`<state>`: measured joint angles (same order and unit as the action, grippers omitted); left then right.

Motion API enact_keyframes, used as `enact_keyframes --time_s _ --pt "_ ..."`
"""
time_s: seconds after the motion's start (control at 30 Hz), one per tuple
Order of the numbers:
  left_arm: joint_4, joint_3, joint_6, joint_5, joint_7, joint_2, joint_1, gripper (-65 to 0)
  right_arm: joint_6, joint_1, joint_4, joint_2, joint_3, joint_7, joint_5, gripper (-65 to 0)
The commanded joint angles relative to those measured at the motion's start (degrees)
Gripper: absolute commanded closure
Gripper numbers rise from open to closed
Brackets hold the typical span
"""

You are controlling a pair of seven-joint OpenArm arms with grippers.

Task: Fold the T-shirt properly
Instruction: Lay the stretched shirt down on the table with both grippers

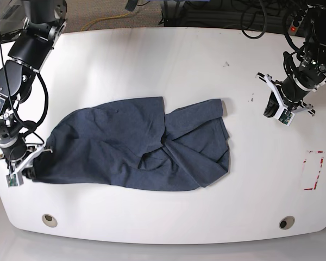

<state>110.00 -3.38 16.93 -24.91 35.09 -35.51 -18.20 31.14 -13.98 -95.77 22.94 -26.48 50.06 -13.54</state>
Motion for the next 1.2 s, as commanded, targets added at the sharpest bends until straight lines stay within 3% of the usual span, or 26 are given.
enact_keyframes --time_s 0.0,0.2,0.4,0.5,0.7,0.77,0.93,1.17 --pt "1.08 -0.62 -0.18 -0.46 -1.29 -0.85 -1.28 -0.1 0.03 0.48 -1.33 0.23 -1.52 -1.76 -0.83 0.0" --pt "1.08 -0.62 -0.18 -0.46 -1.2 2.5 -3.56 -0.3 2.23 4.79 -1.33 -2.94 -5.74 -1.84 -0.75 0.0" --pt "0.91 1.57 -0.18 -0.37 -1.2 5.66 -3.21 -1.7 2.4 6.64 -1.42 -3.55 -5.74 -1.84 -0.75 0.0" --pt "0.91 2.63 -0.18 -0.63 -1.2 7.24 -2.51 -12.9 2.4 6.72 -1.42 -3.55 -5.83 -1.84 -0.83 0.0" --pt "0.82 6.94 -0.27 1.74 -1.2 12.08 1.98 -51.4 2.4 6.99 -1.42 -3.64 -5.83 -1.84 -0.83 0.0" --pt "0.64 8.61 -0.36 3.68 -1.2 13.75 3.12 -56.9 2.4 6.99 -1.42 -3.64 -5.83 -1.84 -0.83 0.0" --pt "-3.75 12.56 -0.36 10.62 -1.11 18.06 8.31 -59.6 2.4 6.99 -1.42 -3.73 -5.74 -1.84 -0.83 0.0" --pt "-12.02 17.57 -0.36 13.08 -1.11 19.64 15.87 -59.7 2.4 6.99 -1.42 -4.79 -5.74 -1.84 -0.83 0.0"
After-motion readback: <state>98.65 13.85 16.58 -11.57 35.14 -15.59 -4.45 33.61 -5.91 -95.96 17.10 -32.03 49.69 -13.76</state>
